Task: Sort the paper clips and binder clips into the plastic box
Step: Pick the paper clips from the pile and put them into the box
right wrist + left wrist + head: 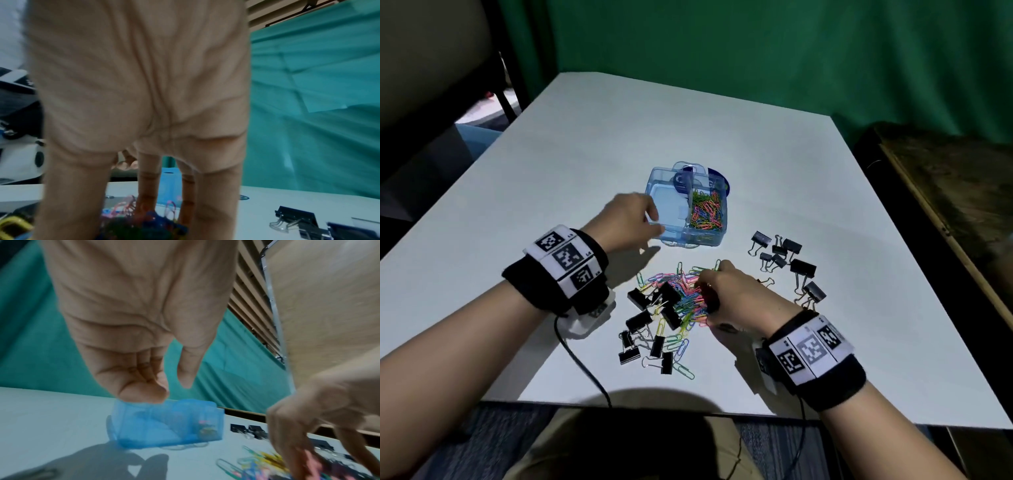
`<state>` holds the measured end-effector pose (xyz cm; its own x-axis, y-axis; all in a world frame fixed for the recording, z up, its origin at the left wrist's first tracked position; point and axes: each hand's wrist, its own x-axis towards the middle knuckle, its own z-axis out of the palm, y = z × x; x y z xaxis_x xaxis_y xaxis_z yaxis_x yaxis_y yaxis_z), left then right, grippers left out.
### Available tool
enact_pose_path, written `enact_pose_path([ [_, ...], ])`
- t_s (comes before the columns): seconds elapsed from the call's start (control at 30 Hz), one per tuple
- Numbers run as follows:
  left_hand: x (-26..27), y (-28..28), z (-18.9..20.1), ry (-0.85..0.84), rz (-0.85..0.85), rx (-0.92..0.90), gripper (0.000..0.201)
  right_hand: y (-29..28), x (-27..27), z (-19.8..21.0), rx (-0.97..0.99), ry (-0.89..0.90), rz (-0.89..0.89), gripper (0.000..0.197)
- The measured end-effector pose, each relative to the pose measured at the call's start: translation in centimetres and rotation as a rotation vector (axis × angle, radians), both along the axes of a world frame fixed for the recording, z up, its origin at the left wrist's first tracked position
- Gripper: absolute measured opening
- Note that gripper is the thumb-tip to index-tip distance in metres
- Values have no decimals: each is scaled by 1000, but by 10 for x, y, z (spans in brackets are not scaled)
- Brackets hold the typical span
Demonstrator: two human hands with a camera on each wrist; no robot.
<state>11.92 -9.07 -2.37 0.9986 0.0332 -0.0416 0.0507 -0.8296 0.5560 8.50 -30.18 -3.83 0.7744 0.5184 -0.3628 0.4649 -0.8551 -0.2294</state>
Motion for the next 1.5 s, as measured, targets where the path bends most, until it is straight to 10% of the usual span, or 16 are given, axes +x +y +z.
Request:
enact_pose_path([
  [0.33, 33, 12, -11, 177, 191, -167, 65, -10, 20, 10, 236, -44, -129, 2],
  [0.57, 33, 11, -13, 165, 108, -99, 62, -18, 31, 28, 590, 160, -447, 5],
  [0.7, 29, 10, -14, 164, 100, -116, 62, -6, 57, 48, 774, -24, -497, 13],
  [0.9, 25, 9, -11, 170, 104, -149, 64, 28, 106, 33, 577, -304, -405, 9],
  [1.5, 22, 13, -12, 205, 124, -147, 58, 33, 103, 11, 188, -150, -164, 38],
])
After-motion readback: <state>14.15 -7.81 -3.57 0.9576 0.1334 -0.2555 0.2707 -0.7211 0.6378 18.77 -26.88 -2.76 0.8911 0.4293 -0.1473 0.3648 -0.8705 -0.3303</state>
